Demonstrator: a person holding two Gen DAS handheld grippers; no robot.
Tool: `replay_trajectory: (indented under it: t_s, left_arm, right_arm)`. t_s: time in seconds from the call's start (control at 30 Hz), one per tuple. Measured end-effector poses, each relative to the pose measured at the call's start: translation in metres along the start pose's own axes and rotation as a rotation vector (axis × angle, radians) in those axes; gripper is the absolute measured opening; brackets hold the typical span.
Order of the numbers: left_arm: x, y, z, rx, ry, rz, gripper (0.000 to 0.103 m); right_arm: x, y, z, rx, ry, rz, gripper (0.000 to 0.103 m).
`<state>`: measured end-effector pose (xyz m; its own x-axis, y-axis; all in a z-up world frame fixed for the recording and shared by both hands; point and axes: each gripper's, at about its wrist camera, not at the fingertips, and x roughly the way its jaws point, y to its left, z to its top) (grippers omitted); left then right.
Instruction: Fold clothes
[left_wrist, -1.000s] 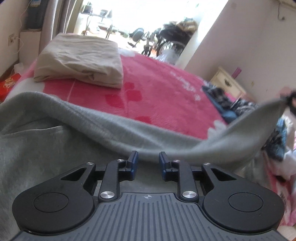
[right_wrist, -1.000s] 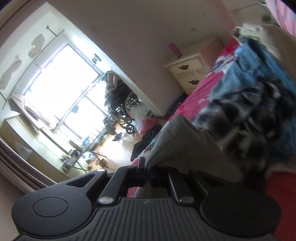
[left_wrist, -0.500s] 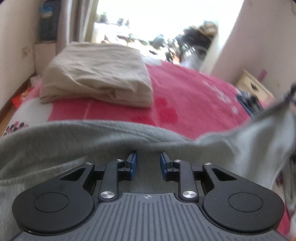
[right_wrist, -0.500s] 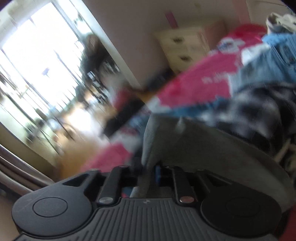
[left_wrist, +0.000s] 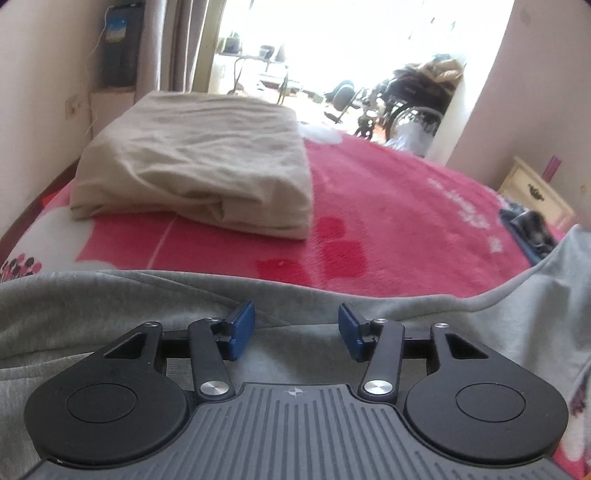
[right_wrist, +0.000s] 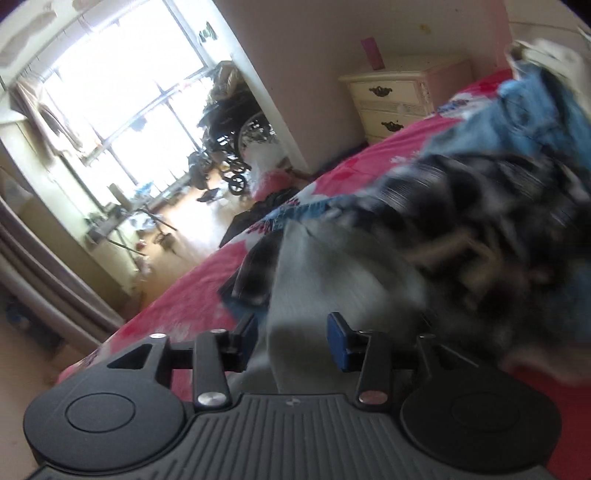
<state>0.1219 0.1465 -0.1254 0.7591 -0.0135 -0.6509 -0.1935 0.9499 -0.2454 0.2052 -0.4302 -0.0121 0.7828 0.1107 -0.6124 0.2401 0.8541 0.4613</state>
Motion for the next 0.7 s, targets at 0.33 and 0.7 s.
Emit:
replay_trajectory:
  t_s: [0.33,0.7]
  left_arm:
    - [-0.082,-0.018,-0.005,0.058,-0.021,-0.122,0.059]
    - [-0.143,-0.024,-0.064,0.155,0.132,-0.273,0.061]
  right_arm:
    - [0.0,-0.098,-0.096,0.142,0.318,-0.118,0.064]
    - [-0.053,-0.081,-0.094,0.136,0.107,-0.054,0.006]
